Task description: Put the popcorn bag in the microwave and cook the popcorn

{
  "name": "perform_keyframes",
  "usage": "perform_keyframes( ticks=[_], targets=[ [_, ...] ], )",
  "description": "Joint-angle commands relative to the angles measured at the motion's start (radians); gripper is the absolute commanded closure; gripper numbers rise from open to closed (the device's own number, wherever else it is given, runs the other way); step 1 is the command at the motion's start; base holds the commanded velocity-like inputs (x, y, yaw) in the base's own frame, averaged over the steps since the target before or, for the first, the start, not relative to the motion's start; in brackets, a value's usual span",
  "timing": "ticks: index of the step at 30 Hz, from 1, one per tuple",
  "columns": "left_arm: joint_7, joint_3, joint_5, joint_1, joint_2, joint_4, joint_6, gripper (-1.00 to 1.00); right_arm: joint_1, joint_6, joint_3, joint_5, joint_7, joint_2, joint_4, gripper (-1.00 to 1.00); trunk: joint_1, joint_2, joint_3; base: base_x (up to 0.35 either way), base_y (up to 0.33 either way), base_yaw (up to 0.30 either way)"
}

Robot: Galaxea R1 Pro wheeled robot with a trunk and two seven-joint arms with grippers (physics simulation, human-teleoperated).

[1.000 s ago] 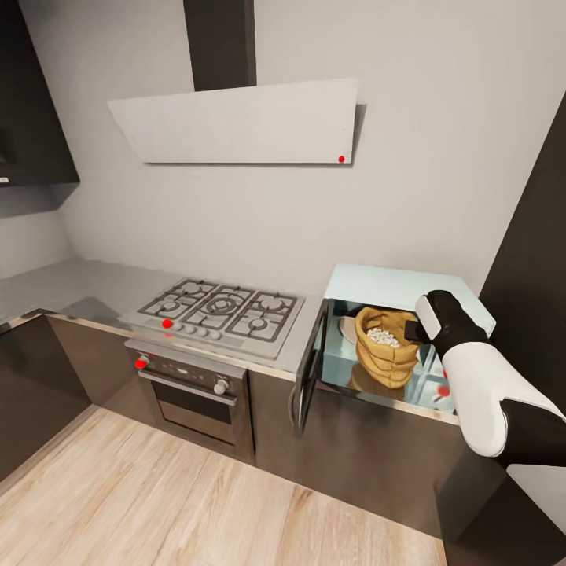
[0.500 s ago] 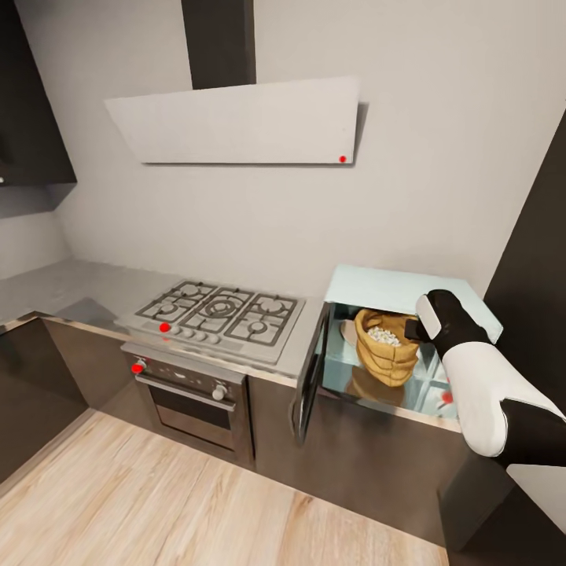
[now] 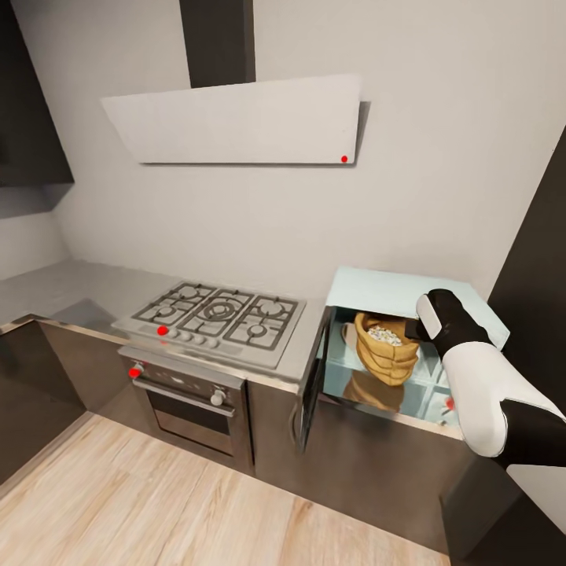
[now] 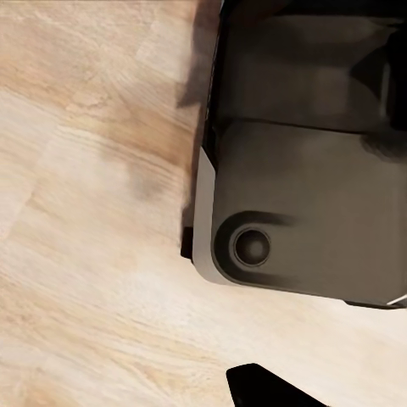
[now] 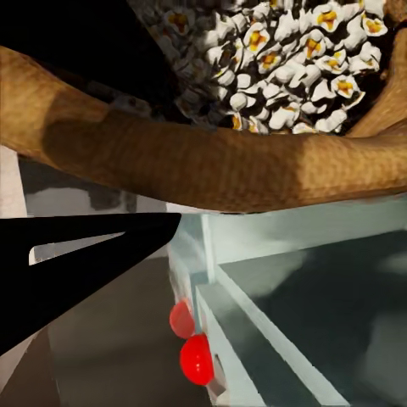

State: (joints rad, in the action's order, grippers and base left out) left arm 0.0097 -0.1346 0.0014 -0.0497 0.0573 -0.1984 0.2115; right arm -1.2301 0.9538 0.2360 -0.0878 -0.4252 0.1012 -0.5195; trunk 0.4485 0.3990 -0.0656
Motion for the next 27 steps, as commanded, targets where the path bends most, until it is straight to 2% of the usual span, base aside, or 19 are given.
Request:
perform_keyframes(
  ticks=[1, 27],
  targets=[
    [0.001, -0.004, 0.000, -0.001, 0.000, 0.001, 0.003, -1.00, 0.000, 0.010, 0.000, 0.025, -0.006, 0.000, 0.065, 1.00, 0.001, 0.001, -0.003, 0.167, 0.000, 0.000],
    [0.001, -0.004, 0.000, -0.001, 0.000, 0.001, 0.003, -1.00, 0.000, 0.010, 0.000, 0.026, -0.005, 0.000, 0.065, 1.00, 0.001, 0.001, -0.003, 0.025, 0.000, 0.000]
  ],
)
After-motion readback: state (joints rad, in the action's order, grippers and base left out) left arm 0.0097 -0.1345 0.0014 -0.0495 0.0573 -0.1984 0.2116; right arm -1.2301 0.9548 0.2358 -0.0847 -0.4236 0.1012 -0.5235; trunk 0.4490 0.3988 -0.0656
